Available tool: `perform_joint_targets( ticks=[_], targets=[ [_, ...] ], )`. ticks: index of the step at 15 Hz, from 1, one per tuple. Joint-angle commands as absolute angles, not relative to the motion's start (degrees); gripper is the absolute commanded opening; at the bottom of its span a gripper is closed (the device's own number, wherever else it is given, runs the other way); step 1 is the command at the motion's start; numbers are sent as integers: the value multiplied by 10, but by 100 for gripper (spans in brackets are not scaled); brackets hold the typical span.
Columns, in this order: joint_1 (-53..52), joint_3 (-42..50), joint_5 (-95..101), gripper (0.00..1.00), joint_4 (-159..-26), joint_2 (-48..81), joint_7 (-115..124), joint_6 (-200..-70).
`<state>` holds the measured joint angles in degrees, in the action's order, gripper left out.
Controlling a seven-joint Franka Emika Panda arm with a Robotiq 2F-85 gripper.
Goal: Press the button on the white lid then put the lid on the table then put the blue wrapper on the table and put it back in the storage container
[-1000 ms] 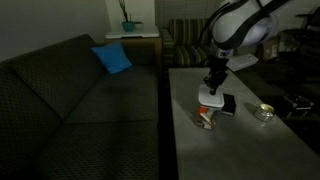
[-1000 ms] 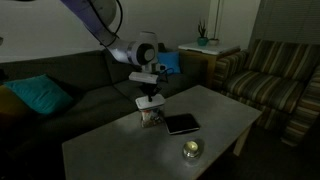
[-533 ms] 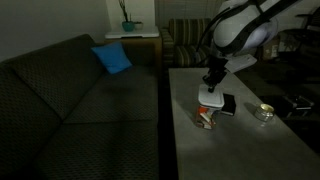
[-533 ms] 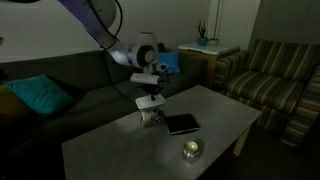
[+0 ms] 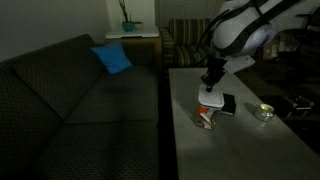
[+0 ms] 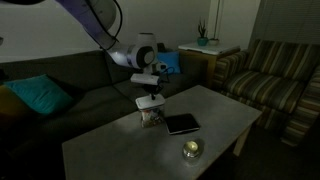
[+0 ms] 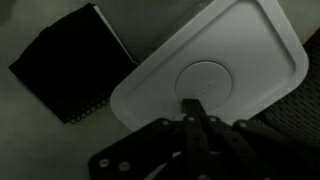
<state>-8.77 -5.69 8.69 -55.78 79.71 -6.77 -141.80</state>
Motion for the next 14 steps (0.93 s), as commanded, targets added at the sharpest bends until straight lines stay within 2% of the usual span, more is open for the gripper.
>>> perform_joint_targets(
  ticks=[1,14],
  targets=[
    [-83,-67,82,0,-566,793,-75,-1418],
    [-72,-82,78,0,-583,774,-72,-1367]
  ],
)
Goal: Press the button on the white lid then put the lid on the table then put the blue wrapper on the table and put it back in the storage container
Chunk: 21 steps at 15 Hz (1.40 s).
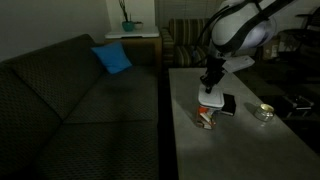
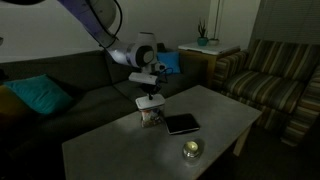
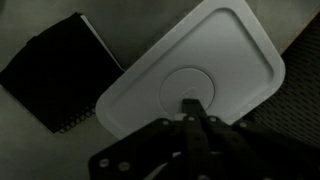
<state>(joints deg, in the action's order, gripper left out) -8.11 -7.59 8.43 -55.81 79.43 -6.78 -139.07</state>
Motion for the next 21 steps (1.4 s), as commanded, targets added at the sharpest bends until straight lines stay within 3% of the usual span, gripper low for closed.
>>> perform_joint_targets(
  ticks=[1,21],
  targets=[
    [-72,-82,78,0,-584,773,-72,-1362],
    [-81,-71,55,0,-499,850,-86,-1334]
  ],
)
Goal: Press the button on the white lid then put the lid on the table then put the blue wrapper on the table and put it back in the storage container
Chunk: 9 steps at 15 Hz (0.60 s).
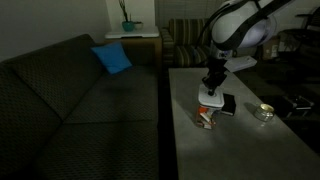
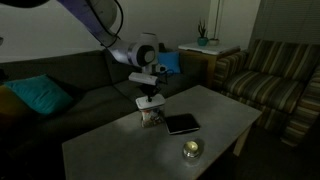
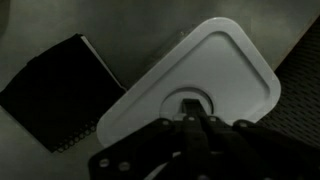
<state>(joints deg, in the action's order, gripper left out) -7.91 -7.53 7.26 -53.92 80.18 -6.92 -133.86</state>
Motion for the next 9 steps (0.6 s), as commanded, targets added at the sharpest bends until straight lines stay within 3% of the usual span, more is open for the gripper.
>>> perform_joint_targets(
  ticks=[1,6,7,9],
  targets=[
    [-82,-70,55,0,-498,849,-85,-1334],
    [-76,-78,74,0,-548,795,-83,-1331],
    [-77,-78,76,19,-558,784,-83,-1332],
    [-79,-76,79,6,-570,772,-87,-1337]
  ],
)
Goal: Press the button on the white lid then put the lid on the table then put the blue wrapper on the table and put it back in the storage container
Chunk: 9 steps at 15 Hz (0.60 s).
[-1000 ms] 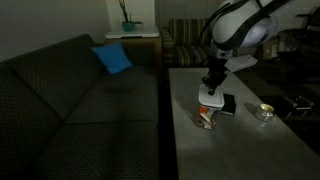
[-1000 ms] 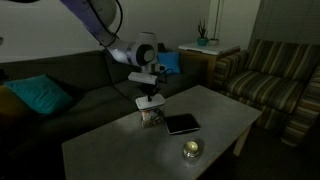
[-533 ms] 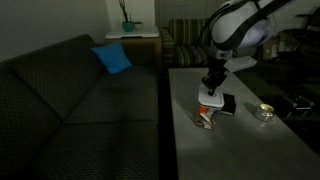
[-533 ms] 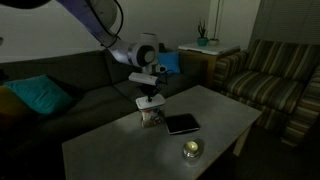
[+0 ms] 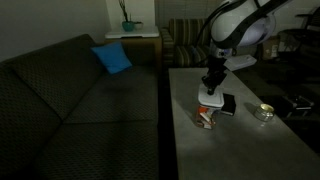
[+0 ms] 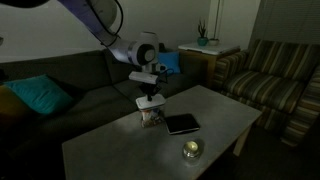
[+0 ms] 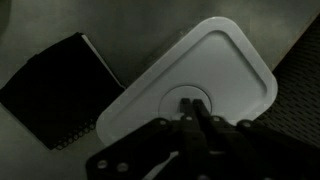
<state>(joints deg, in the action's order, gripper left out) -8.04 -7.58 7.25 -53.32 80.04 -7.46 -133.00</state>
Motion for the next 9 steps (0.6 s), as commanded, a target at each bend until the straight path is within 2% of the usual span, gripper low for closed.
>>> perform_joint_targets(
  ticks=[1,3,7,8,9],
  targets=[
    [-80,-75,81,5,-572,766,-87,-1337],
    [-81,-74,84,0,-580,753,-89,-1339],
    [-80,-78,85,0,-585,749,-98,-1343],
    [-79,-80,83,6,-587,748,-104,-1338],
    [-78,-82,83,27,-587,748,-110,-1331]
  ],
)
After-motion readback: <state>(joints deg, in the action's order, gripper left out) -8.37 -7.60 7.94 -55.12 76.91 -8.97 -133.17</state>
